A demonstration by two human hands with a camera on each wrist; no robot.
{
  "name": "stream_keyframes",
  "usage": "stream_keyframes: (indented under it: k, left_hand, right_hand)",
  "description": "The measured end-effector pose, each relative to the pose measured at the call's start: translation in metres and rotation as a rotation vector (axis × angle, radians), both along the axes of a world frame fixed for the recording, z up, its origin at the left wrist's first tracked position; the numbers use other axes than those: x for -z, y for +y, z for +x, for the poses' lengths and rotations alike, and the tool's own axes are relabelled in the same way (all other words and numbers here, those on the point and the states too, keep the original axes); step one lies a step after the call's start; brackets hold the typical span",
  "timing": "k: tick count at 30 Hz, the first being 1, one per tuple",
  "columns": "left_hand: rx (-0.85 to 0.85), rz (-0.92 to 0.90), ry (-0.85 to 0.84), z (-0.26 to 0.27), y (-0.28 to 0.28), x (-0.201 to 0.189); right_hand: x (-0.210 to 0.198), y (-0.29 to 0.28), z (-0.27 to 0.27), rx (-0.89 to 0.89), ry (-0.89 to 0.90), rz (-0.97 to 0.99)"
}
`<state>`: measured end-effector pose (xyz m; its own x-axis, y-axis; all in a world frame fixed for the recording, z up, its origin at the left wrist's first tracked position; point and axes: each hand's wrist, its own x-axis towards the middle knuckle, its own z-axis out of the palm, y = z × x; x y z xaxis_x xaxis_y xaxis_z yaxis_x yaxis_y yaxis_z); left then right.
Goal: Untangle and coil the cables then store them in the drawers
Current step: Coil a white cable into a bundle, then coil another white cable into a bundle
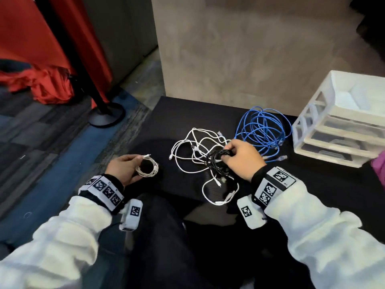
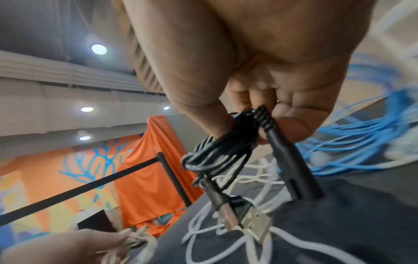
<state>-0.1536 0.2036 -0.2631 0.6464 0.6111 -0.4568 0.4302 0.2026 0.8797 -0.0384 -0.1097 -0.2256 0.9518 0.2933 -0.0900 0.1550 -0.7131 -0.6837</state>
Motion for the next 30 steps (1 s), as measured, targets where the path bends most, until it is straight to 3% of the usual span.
stream_keyframes:
  k: [4, 8, 11, 15, 19, 22, 27, 30]
  left_hand:
    - [-0.003, 0.146, 0.077, -0.004, 0.016, 0.012]
    - [0.008, 0.219, 0.093, -0.002, 0.018, 0.018]
    - [-0.002, 0.219, 0.093, -0.001, 0.02, 0.023]
    - [-0.018, 0.239, 0.084, -0.001, 0.025, 0.033]
    - [-0.028, 0.207, -0.018, 0.001, 0.028, 0.038]
    - [-0.038, 0.2, -0.051, 0.0, 0.03, 0.041]
    - [0.03, 0.696, 0.018, -0.011, 0.021, 0.021]
    - [0.085, 0.747, -0.088, -0.013, -0.016, -0.005]
  right_hand:
    - [0.006, 0.084, -0.003, -0.145, 0.101, 0.054]
    - [0.01, 0.157, 0.003, -0.097, 0.17, 0.154]
    - [0.019, 0.192, 0.014, -0.025, 0.18, 0.18]
    - [0.052, 0.214, 0.026, -0.091, 0.267, 0.073]
    - [0.059, 0.207, 0.03, -0.101, 0.308, 0.206]
    - [0.041, 0.181, 0.032, -0.093, 0.203, 0.314]
    - [-0.008, 0.094, 0.024, -0.125, -0.107, 0.161]
    - [-0.014, 0.038, 0.01, -0.117, -0.123, 0.094]
